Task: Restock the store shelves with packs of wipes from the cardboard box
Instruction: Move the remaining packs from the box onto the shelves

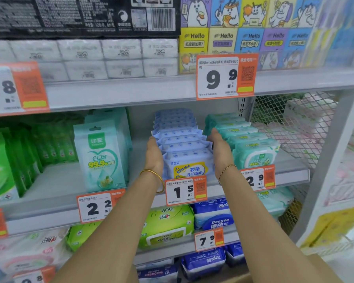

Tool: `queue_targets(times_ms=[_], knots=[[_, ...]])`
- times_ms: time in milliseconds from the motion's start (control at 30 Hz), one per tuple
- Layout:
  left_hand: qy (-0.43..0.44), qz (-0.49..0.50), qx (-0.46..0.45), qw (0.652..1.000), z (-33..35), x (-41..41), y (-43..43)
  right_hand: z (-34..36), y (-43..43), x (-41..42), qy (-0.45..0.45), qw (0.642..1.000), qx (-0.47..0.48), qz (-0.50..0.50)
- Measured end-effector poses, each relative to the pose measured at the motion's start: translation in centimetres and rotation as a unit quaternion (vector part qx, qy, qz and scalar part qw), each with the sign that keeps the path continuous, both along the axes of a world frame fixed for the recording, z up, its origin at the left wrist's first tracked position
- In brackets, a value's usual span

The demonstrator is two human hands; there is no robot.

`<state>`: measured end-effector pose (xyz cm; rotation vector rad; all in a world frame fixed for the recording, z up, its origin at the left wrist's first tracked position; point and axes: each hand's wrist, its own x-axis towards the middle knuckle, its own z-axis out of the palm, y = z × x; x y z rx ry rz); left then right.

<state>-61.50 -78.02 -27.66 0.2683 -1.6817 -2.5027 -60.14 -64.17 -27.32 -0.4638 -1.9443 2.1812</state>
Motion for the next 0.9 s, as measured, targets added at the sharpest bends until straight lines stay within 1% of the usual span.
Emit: queue_targets(times_ms=[67, 100, 133, 167, 200, 233, 267, 300, 333, 367, 400, 433, 467, 500, 567, 633, 667, 767, 800, 833, 900], knots=[[-0.011, -0.008, 0.016, 1.000, 0.0, 0.1, 0.0, -0.1, -0.1, 0.1, 0.010, 1.000, 0.021, 0.008], [-0.017, -0.010, 0.016, 1.000, 0.1, 0.3, 0.0, 0.1, -0.1, 0.3, 0.016, 0.999, 0.049, 0.007], [-0.019, -0.008, -0.002, 1.000, 0.2, 0.3, -0.1, 0.3, -0.2, 0.5, 0.026, 0.995, 0.096, -0.002], [-0.006, 0.013, -0.047, 0.999, 0.3, 0.2, -0.3, 0.4, -0.3, 0.8, 0.047, 0.984, 0.170, -0.017], [0.032, 0.049, -0.138, 0.989, 0.4, -0.1, -0.7, 0.6, -0.2, 1.0, 0.078, 0.959, 0.270, -0.032], [0.095, 0.086, -0.274, 0.953, 0.9, -0.1, -1.1, 0.9, -0.2, 1.2, 0.110, 0.920, 0.376, -0.036], [0.165, 0.100, -0.422, 0.886, 1.5, -0.6, -1.7, 1.1, -0.4, 1.3, 0.137, 0.872, 0.468, -0.025], [0.214, 0.073, -0.543, 0.809, 2.2, -1.4, -1.8, 1.3, -0.6, 1.3, 0.143, 0.830, 0.539, -0.001], [0.223, 0.019, -0.631, 0.743, 3.1, -2.4, -1.7, 1.3, -1.0, 1.3, 0.133, 0.796, 0.591, 0.023], [0.203, -0.037, -0.691, 0.693, 4.0, -3.3, -1.3, 1.3, -1.5, 1.4, 0.114, 0.765, 0.633, 0.041], [0.174, -0.085, -0.723, 0.663, 4.3, -4.6, -0.9, 1.2, -1.9, 1.6, 0.097, 0.740, 0.663, 0.052], [0.148, -0.117, -0.744, 0.641, 4.5, -5.6, -0.5, 1.1, -2.4, 1.8, 0.083, 0.726, 0.680, 0.064], [0.128, -0.139, -0.751, 0.632, 4.3, -6.5, -0.2, 0.7, -2.6, 1.9, 0.073, 0.720, 0.686, 0.074], [0.111, -0.158, -0.767, 0.612, 4.0, -7.3, 0.0, 0.4, -2.8, 2.1, 0.066, 0.719, 0.688, 0.080], [0.091, -0.180, -0.774, 0.600, 3.3, -8.0, 0.1, 0.1, -2.9, 2.0, 0.063, 0.716, 0.691, 0.076], [0.084, -0.198, -0.769, 0.602, 3.0, -7.9, 0.2, 0.1, -2.8, 1.8, 0.067, 0.712, 0.695, 0.077], [0.083, -0.201, -0.764, 0.607, 3.0, -7.9, 0.2, 0.1, -2.8, 1.7, 0.068, 0.712, 0.695, 0.077], [0.084, -0.175, -0.735, 0.650, 3.9, -8.2, 0.4, 0.1, -2.9, 1.8, 0.076, 0.717, 0.689, 0.073], [0.085, -0.165, -0.731, 0.657, 4.2, -8.5, 0.6, 0.1, -2.9, 1.9, 0.082, 0.718, 0.687, 0.069], [0.086, -0.164, -0.727, 0.662, 4.4, -8.7, 0.9, 0.0, -3.0, 1.9, 0.084, 0.718, 0.688, 0.066], [0.086, -0.171, -0.733, 0.653, 4.5, -9.2, 1.3, 0.0, -3.0, 1.8, 0.083, 0.715, 0.692, 0.061]])
